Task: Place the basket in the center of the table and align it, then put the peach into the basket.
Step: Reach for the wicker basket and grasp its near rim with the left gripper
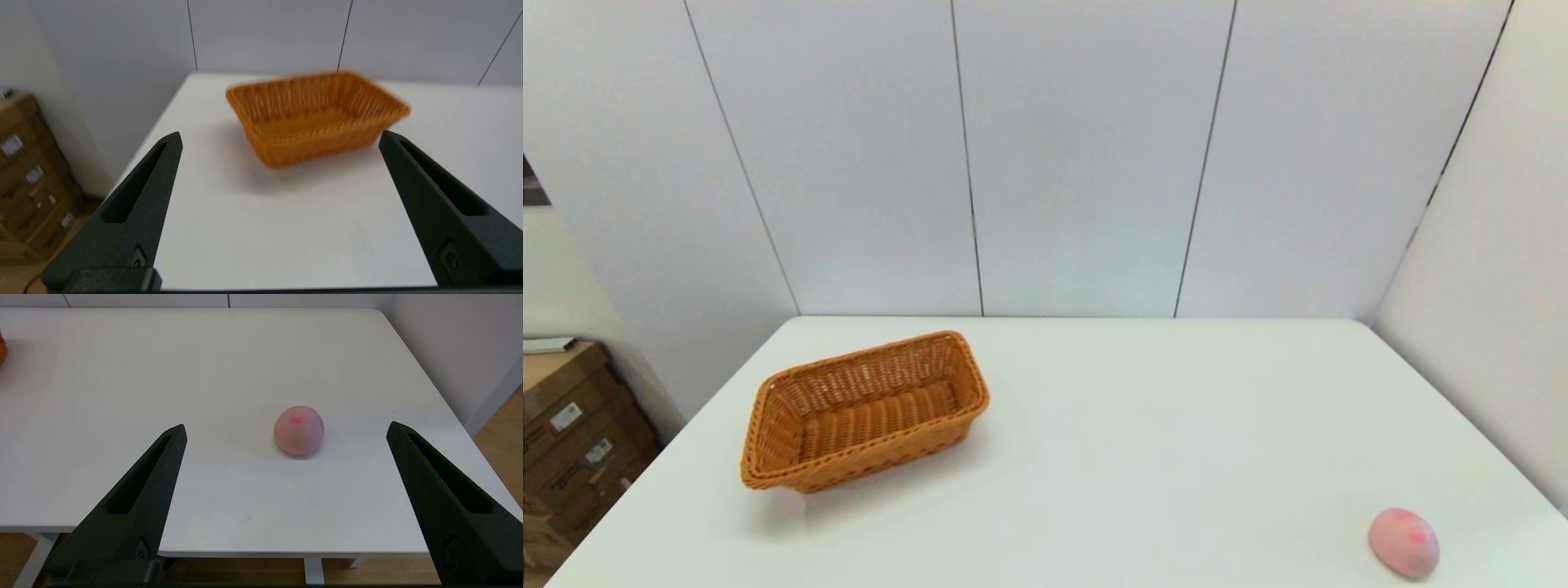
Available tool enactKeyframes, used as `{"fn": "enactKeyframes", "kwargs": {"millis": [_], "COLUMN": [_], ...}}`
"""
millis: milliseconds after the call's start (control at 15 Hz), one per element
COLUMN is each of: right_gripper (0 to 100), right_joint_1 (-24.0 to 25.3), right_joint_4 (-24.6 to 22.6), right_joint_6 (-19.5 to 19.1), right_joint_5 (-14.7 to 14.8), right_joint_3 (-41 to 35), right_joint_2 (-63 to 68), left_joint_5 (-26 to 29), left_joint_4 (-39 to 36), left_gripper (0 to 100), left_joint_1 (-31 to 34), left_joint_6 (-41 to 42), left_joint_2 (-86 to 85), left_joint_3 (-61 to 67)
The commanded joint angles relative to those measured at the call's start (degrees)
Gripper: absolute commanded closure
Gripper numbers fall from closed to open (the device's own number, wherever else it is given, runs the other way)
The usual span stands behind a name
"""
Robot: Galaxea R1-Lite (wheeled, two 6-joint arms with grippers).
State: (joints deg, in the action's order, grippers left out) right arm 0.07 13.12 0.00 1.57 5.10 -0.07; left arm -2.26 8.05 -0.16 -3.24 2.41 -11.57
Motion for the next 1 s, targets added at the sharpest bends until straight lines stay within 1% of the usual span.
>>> {"fn": "enactKeyframes", "kwargs": {"millis": [67,133,333,400,533,667,1000], "right_gripper": [0,0,0,0,0,0,0], "right_joint_1": [0.01,0.01,0.01,0.01,0.01,0.01,0.01], "right_joint_4": [0.07,0.07,0.07,0.07,0.07,0.07,0.07], "right_joint_6": [-0.09,-0.09,-0.09,0.0,0.0,0.0,0.0], "right_joint_5": [0.01,0.01,0.01,0.01,0.01,0.01,0.01], "right_joint_3": [0.0,0.0,0.0,0.0,0.0,0.0,0.0], "right_joint_2": [-0.01,-0.01,-0.01,-0.01,-0.01,-0.01,-0.01], "left_joint_5": [-0.73,-0.91,-5.57,-6.01,-6.01,-6.09,-5.83], "left_joint_4": [3.03,3.03,3.12,3.38,3.56,3.64,3.47], "left_gripper": [0,0,0,0,0,0,0], "left_joint_1": [0.51,0.51,0.51,0.51,0.51,0.51,0.86], "left_joint_6": [-6.43,-9.94,-18.38,-20.31,-21.63,-27.34,-31.12], "left_joint_2": [25.01,32.48,54.45,61.75,72.64,83.1,99.54], "left_joint_3": [-18.31,-21.13,-27.81,-30.18,-33.34,-36.6,-40.37]}}
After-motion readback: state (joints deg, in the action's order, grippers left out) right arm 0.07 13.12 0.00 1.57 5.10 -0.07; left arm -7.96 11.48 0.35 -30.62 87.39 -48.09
